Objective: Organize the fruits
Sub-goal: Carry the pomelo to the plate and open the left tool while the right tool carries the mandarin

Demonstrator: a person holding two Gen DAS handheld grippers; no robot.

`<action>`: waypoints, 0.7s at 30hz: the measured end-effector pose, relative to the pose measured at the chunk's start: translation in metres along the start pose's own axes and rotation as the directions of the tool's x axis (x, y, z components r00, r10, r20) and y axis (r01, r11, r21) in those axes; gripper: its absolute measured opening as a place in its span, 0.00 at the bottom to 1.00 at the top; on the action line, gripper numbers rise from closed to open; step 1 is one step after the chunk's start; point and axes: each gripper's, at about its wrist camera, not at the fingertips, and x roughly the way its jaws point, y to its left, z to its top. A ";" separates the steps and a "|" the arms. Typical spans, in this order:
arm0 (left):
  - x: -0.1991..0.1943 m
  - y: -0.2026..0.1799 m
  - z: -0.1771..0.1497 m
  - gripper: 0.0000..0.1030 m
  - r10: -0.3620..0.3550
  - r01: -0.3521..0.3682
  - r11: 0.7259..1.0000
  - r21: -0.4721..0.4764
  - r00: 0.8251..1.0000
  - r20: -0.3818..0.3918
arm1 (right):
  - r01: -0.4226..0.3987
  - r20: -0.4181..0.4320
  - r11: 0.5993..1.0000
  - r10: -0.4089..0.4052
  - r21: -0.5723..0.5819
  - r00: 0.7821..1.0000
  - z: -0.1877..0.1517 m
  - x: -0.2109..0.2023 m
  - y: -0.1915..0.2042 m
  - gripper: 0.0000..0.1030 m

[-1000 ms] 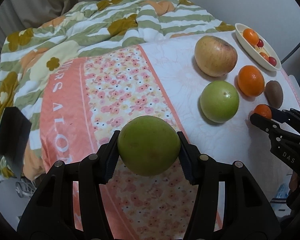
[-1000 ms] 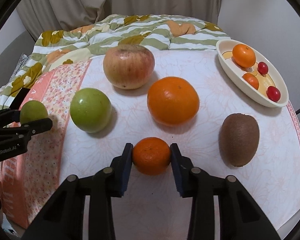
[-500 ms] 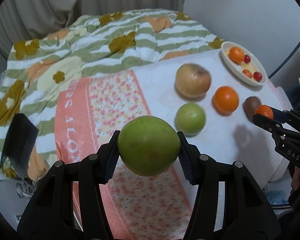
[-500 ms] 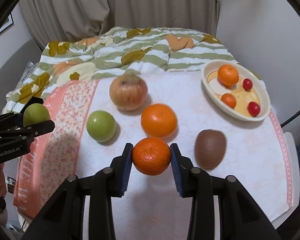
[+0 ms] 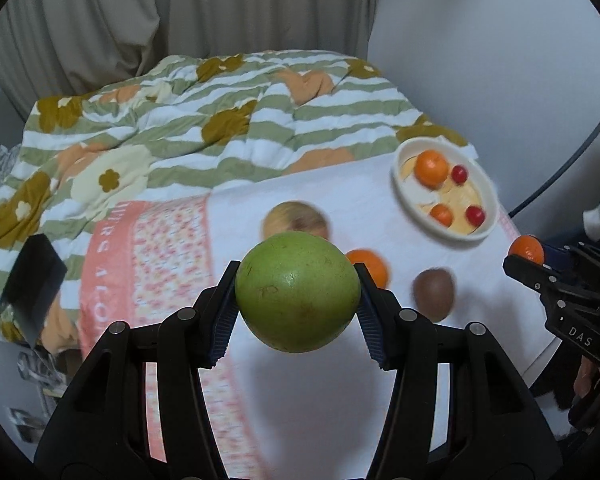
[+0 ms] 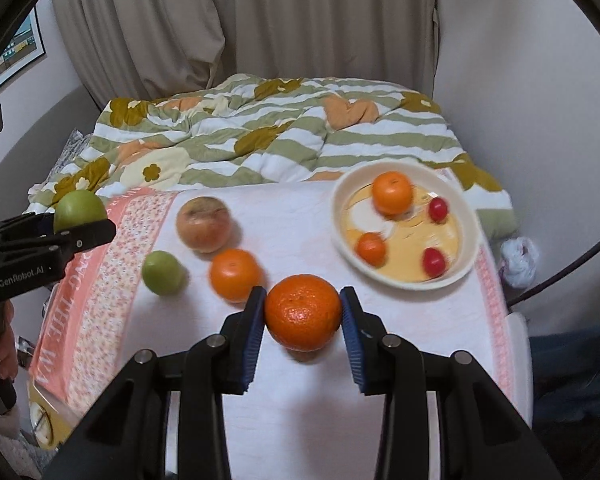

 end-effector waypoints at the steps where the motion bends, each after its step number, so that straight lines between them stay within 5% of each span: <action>1: 0.001 -0.009 0.003 0.59 0.001 -0.001 1.000 0.001 1.000 0.003 | -0.001 0.002 1.000 0.001 -0.002 1.000 0.002 -0.002 -0.009 0.33; 21: 0.078 -0.145 0.068 0.59 -0.005 0.005 1.000 0.005 1.000 -0.016 | -0.031 -0.005 0.998 0.031 -0.054 1.000 0.035 0.019 -0.151 0.33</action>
